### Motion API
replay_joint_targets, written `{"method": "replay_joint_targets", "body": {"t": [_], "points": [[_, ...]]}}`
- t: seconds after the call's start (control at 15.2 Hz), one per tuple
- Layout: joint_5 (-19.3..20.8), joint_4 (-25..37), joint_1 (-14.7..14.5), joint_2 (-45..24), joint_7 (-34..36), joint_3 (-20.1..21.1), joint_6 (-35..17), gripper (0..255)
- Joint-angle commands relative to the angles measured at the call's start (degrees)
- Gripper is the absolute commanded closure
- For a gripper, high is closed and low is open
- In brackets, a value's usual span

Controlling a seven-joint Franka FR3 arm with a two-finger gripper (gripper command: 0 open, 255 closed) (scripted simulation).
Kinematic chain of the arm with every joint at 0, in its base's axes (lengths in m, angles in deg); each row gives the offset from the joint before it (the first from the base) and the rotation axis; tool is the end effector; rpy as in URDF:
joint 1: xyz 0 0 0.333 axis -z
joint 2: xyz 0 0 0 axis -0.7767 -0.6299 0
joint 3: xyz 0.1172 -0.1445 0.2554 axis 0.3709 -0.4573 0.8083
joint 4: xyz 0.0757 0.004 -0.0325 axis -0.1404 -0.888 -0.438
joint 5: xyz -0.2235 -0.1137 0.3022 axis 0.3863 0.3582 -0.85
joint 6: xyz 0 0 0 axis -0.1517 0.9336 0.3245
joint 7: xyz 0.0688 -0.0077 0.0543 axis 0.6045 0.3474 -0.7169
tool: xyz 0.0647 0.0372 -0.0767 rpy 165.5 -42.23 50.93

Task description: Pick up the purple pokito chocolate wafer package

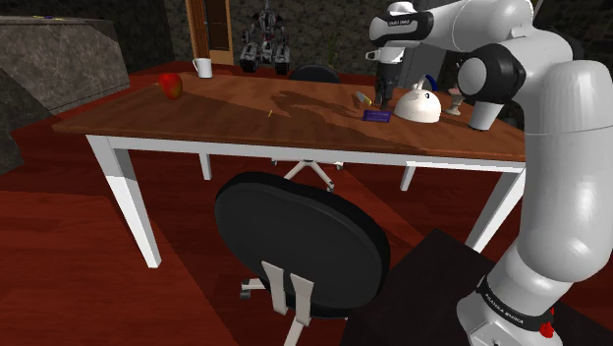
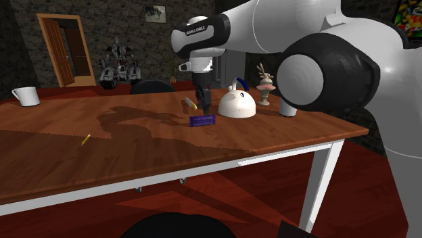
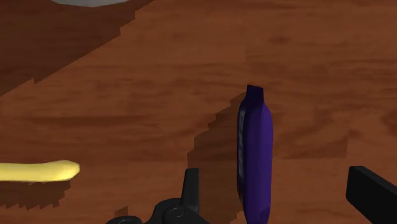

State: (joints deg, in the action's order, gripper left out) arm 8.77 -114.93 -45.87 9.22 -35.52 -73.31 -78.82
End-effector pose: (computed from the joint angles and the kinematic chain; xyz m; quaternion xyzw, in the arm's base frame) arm 0.6281 -0.2711 0.5235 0.9062 0.4226 -0.0168 0.0019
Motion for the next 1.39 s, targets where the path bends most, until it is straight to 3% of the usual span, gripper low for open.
{"method": "replay_joint_targets", "body": {"t": [0.0,0.4,0.46,1.06,1.32], "points": [[0.0,-1.3,-0.2,-0.2,-0.3,0.1,-1.5,0],[0.1,-5.4,-0.7,0.1,-0.3,0.2,-5.2,0],[0.0,-5.5,-0.7,0.1,-0.3,0.2,-5.3,255],[0.0,-5.4,-0.7,0.1,-0.3,0.2,-5.2,255],[0.0,-1.8,-0.2,-0.1,-0.3,0.1,-2.0,255]]}}
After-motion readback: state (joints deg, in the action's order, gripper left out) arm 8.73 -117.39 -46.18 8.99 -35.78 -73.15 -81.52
